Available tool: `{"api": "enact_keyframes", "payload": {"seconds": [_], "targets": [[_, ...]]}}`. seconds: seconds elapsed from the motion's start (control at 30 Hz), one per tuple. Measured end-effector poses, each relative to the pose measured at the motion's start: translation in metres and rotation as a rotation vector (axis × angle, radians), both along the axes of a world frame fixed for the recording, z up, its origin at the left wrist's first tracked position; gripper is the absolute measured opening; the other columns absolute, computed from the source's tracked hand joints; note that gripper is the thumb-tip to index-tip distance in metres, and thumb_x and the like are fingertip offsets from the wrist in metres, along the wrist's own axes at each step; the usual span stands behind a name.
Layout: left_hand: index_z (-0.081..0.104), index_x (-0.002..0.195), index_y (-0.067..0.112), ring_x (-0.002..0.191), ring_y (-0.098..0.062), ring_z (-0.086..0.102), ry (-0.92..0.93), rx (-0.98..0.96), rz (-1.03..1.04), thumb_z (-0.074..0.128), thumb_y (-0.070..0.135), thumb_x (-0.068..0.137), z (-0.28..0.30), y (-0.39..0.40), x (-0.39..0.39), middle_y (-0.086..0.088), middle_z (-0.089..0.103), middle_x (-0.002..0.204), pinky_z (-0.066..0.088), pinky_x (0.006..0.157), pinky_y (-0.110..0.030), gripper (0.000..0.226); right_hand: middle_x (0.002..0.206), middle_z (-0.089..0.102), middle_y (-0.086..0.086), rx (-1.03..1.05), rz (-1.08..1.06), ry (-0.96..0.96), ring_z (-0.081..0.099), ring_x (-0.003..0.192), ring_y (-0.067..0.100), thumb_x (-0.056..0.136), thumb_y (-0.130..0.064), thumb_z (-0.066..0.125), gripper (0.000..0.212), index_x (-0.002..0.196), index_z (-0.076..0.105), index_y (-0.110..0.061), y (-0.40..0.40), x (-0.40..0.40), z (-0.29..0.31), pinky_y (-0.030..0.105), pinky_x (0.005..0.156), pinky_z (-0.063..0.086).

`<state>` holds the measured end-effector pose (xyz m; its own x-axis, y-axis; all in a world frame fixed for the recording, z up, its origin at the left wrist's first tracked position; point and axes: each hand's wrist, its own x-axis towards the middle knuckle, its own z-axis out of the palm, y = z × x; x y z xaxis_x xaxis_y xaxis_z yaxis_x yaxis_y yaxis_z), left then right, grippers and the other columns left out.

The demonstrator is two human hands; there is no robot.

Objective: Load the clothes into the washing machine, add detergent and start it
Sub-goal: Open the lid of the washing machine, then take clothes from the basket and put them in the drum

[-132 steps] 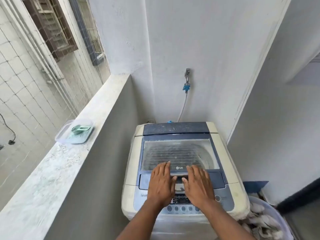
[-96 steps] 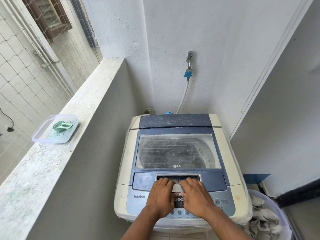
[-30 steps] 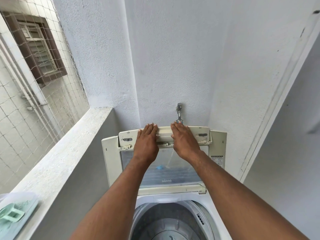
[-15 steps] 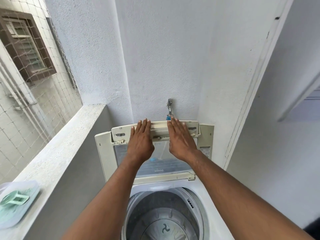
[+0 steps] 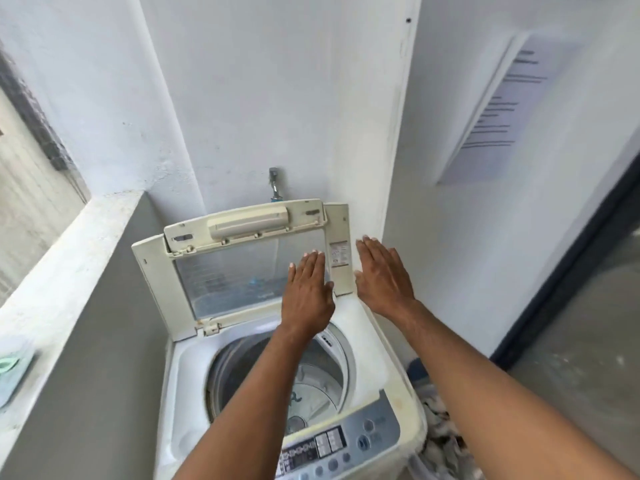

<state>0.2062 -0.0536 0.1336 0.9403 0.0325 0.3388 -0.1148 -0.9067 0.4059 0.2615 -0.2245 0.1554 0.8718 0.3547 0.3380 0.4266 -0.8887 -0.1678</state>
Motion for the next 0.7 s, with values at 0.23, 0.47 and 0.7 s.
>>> {"api": "enact_keyframes", "payload": {"seconds": [0.23,0.47,0.7], "targets": [[0.016,0.166,0.01,0.163,-0.027,0.01,0.063,0.044,-0.13,0.039,0.028,0.109,-0.01,-0.071,-0.016,-0.01,0.016,0.175,0.0,0.133,-0.044,0.064,0.171,0.024,0.013,-0.032,-0.18,0.051,0.022,0.158,0.029,0.103,-0.028,0.056,0.071,0.162,0.023,-0.009,-0.09,-0.031,-0.016,0.049,0.129,0.017],[0.015,0.167,0.011,0.163,-0.025,0.008,0.12,0.019,-0.208,0.037,0.031,0.11,-0.025,-0.129,-0.026,-0.008,0.015,0.175,0.002,0.133,-0.043,0.064,0.172,0.02,0.011,-0.044,-0.303,0.12,0.019,0.159,0.027,0.103,-0.029,0.054,0.073,0.163,0.018,-0.011,-0.155,-0.054,-0.036,0.048,0.13,0.015],[0.013,0.167,0.013,0.163,-0.024,0.009,0.217,-0.028,-0.208,0.034,0.035,0.111,-0.061,-0.178,-0.032,-0.007,0.015,0.175,0.004,0.133,-0.041,0.064,0.171,0.023,0.013,-0.059,-0.352,0.216,0.021,0.159,0.028,0.103,-0.03,0.054,0.072,0.163,0.02,-0.009,-0.206,-0.063,-0.067,0.051,0.129,0.018]]}}
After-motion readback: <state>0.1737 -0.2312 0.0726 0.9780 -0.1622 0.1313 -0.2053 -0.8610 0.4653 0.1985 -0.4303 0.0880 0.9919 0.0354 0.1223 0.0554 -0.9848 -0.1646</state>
